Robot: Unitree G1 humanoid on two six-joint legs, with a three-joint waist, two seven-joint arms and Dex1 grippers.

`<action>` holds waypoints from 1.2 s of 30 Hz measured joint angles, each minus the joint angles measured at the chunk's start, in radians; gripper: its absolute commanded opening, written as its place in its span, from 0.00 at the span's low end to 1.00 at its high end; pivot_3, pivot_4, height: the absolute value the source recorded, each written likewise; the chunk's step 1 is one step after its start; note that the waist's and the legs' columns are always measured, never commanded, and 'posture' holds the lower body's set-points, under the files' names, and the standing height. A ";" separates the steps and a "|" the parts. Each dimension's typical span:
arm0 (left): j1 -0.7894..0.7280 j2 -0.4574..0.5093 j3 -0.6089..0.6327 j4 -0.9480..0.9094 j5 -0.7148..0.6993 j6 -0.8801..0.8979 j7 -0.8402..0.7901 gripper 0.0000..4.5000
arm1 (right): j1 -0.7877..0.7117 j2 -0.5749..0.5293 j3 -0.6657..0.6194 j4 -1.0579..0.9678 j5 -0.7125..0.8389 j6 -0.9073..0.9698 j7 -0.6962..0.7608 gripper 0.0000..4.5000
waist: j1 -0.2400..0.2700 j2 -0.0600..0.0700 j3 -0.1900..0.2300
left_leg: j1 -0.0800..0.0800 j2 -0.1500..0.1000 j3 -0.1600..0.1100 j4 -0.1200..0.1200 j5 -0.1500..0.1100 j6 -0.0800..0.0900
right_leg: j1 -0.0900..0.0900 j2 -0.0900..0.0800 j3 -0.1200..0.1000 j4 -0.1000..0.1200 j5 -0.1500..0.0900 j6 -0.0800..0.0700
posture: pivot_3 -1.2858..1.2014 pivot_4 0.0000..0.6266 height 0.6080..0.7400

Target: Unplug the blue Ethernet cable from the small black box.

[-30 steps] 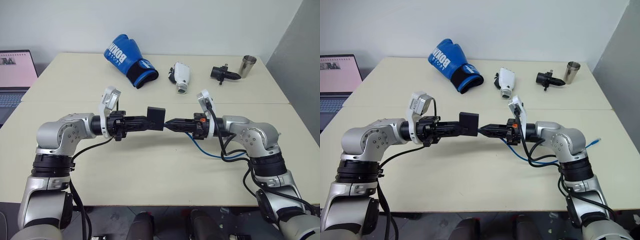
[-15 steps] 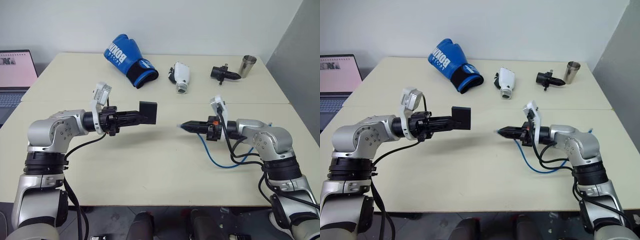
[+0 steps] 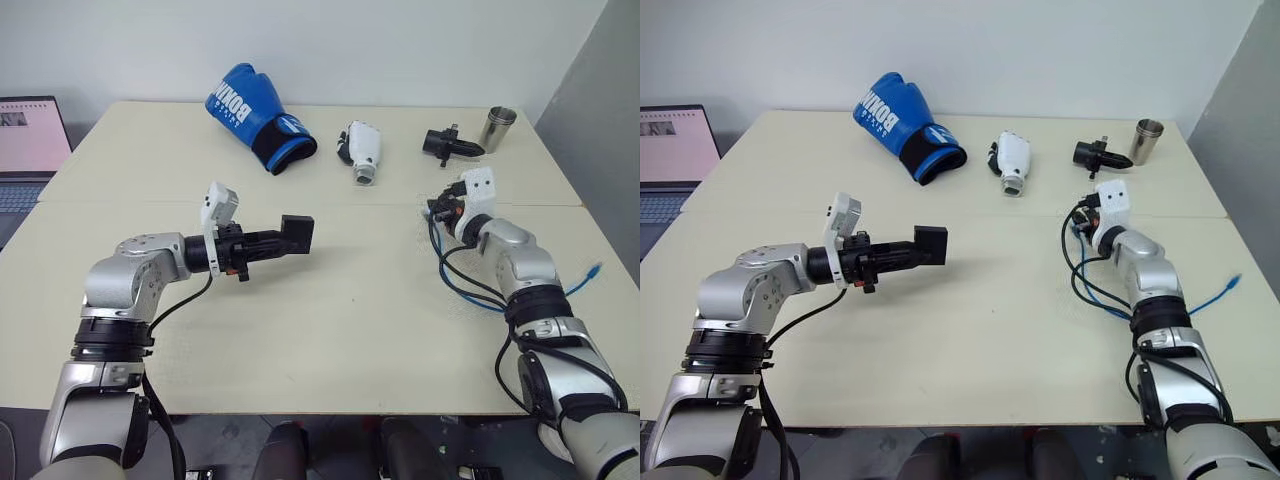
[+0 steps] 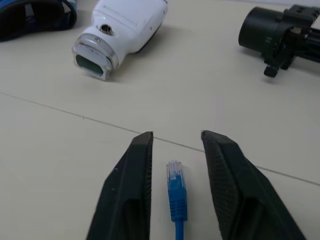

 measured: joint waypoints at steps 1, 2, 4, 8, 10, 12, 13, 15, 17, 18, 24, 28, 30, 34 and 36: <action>0.000 -0.008 0.000 0.000 0.006 -0.012 0.013 0.17 | 0.001 0.003 0.000 -0.003 -0.001 -0.001 0.001 0.56 | 0.000 0.000 0.000 | 0.000 0.000 0.000 0.000 0.000 0.000 | 0.000 0.000 0.000 0.000 0.000 0.000 | 0.52 0.24 1.00; 0.002 -0.014 0.000 0.000 0.013 -0.024 0.023 0.17 | 0.004 0.005 0.000 -0.011 -0.001 -0.002 0.003 0.61 | 0.000 0.000 0.000 | 0.000 0.000 0.000 0.000 0.000 0.000 | 0.000 0.000 0.000 0.000 0.000 0.000 | 0.52 0.24 1.00; 0.005 -0.023 0.000 0.001 0.027 -0.043 0.042 0.17 | 0.011 0.005 -0.003 -0.037 -0.001 -0.004 0.005 0.73 | 0.000 0.000 0.000 | 0.000 0.000 0.000 0.001 0.000 0.000 | 0.000 0.000 0.000 0.001 0.000 0.000 | 0.52 0.24 1.00; 0.010 -0.066 0.009 0.044 0.081 -0.146 0.132 0.17 | 0.082 -0.024 0.018 -0.208 0.015 -0.004 0.116 0.92 | 0.002 0.000 0.000 | 0.000 0.000 -0.001 0.001 0.000 0.000 | 0.000 0.000 -0.001 0.001 0.000 0.000 | 0.52 0.24 1.00; 0.013 -0.101 0.025 0.120 0.138 -0.244 0.227 0.17 | 0.153 -0.047 0.073 -0.398 0.071 0.043 0.259 0.99 | 0.003 0.000 0.000 | 0.000 0.000 -0.002 0.001 0.000 0.000 | 0.000 0.000 -0.002 0.001 0.000 0.000 | 0.52 0.24 1.00; 0.010 -0.144 0.047 0.201 0.182 -0.347 0.325 0.17 | 0.212 -0.059 0.130 -0.560 0.116 0.102 0.356 1.00 | 0.001 0.000 0.000 | 0.000 0.000 -0.002 0.001 0.000 0.000 | 0.000 0.000 -0.001 0.001 0.000 0.000 | 0.52 0.24 1.00; 0.007 -0.157 0.055 0.235 0.197 -0.386 0.366 0.17 | 0.227 -0.061 0.152 -0.607 0.125 0.126 0.378 1.00 | 0.001 0.000 0.000 | -0.001 0.000 -0.002 0.002 0.000 0.000 | 0.000 0.000 -0.001 0.001 0.000 0.000 | 0.52 0.24 1.00; -0.002 -0.179 0.084 0.302 0.217 -0.464 0.432 0.17 | 0.253 -0.068 0.182 -0.677 0.124 0.158 0.396 1.00 | 0.004 0.000 0.000 | 0.000 0.000 -0.002 0.003 0.000 0.000 | 0.001 -0.001 -0.002 0.001 0.000 0.001 | 0.52 0.24 1.00; -0.004 -0.182 0.111 0.365 0.226 -0.515 0.478 0.17 | 0.266 -0.069 0.206 -0.721 0.118 0.169 0.397 1.00 | 0.003 0.000 0.000 | 0.000 -0.001 -0.002 0.003 0.000 0.000 | 0.001 -0.001 -0.002 0.001 0.001 0.002 | 0.52 0.24 1.00; -0.003 -0.184 0.119 0.390 0.230 -0.532 0.492 0.17 | 0.270 -0.069 0.215 -0.727 0.112 0.174 0.396 1.00 | 0.004 0.000 0.000 | 0.000 -0.001 -0.003 0.003 0.000 0.000 | 0.001 0.000 -0.002 0.001 0.001 0.002 | 0.52 0.24 1.00; 0.018 -0.199 0.125 0.484 0.266 -0.614 0.512 0.17 | 0.269 -0.070 0.230 -0.729 0.076 0.182 0.396 1.00 | 0.004 0.000 -0.001 | 0.000 -0.001 -0.003 0.002 0.000 0.000 | 0.001 -0.001 -0.003 0.001 0.001 0.002 | 0.52 0.24 1.00; 0.018 -0.198 0.125 0.506 0.279 -0.639 0.513 0.17 | 0.268 -0.070 0.237 -0.729 0.064 0.182 0.398 1.00 | 0.004 0.000 -0.001 | 0.001 -0.001 -0.003 0.002 0.000 0.000 | 0.002 0.000 -0.002 0.002 0.001 0.002 | 0.52 0.24 1.00; 0.018 -0.198 0.128 0.511 0.279 -0.637 0.514 0.17 | 0.268 -0.070 0.241 -0.729 0.063 0.182 0.402 1.00 | 0.003 0.000 -0.001 | 0.003 -0.001 -0.002 0.002 0.000 0.000 | 0.003 0.000 -0.002 0.002 0.001 0.002 | 0.52 0.24 1.00; 0.026 -0.195 0.128 0.522 0.281 -0.600 0.512 0.41 | 0.267 -0.070 0.244 -0.729 0.059 0.183 0.414 1.00 | 0.002 0.000 -0.001 | 0.005 -0.001 -0.002 0.002 0.000 0.000 | 0.004 0.000 -0.002 0.002 0.001 0.002 | 0.52 0.24 1.00; 0.031 -0.195 0.129 0.520 0.279 -0.588 0.509 0.50 | 0.265 -0.071 0.247 -0.729 0.053 0.186 0.416 1.00 | 0.002 0.000 -0.001 | 0.005 -0.001 -0.002 0.002 0.000 0.000 | 0.005 0.000 -0.002 0.002 0.001 0.002 | 0.52 0.24 1.00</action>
